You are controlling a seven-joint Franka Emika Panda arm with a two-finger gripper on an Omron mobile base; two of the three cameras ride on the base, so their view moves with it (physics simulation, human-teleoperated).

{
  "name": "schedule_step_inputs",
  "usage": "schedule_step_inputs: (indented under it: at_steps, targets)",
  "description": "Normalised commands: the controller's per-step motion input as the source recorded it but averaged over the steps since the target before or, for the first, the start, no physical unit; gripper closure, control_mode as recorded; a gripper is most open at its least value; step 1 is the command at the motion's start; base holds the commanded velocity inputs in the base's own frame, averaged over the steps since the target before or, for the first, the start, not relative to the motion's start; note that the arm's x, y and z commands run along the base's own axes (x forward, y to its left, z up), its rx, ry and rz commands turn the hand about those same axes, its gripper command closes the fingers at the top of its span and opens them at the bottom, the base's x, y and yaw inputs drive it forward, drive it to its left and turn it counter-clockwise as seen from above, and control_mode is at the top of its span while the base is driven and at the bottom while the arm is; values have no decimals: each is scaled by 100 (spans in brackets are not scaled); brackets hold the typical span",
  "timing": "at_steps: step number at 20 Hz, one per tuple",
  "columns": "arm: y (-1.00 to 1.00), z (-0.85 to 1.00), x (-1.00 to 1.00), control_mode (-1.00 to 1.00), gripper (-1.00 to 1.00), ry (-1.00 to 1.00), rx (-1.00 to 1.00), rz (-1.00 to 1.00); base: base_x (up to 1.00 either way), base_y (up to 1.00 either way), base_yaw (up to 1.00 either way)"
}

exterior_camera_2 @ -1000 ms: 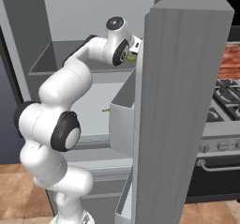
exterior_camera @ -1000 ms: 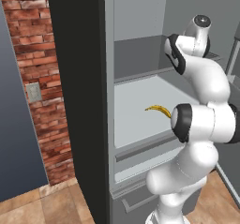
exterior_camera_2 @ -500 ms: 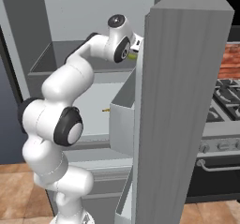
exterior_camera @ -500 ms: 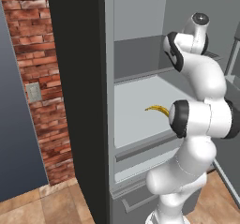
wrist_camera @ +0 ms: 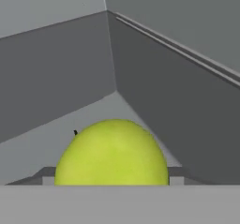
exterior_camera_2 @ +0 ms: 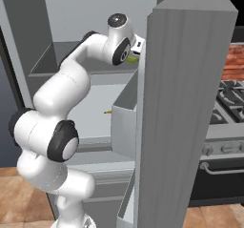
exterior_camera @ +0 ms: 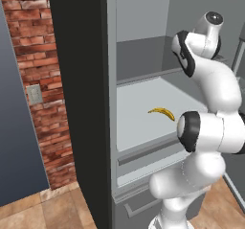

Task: Retrieve the pear and banana from the fridge and place them into the bowl on the dining table.

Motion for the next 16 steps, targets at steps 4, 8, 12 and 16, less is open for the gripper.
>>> schedule_step_inputs:
  at_steps: [4,8,12,16]
  targets:
    - [24,0,-100,-100,100,-12,-3,11,0,0,0]
    - [50,0,-100,-100,100,-11,-7,9,0,0,0]
    - [49,0,-100,-100,100,-6,-4,3,0,0,0]
    - [25,0,-100,-100,100,-7,0,0,0,0,0]
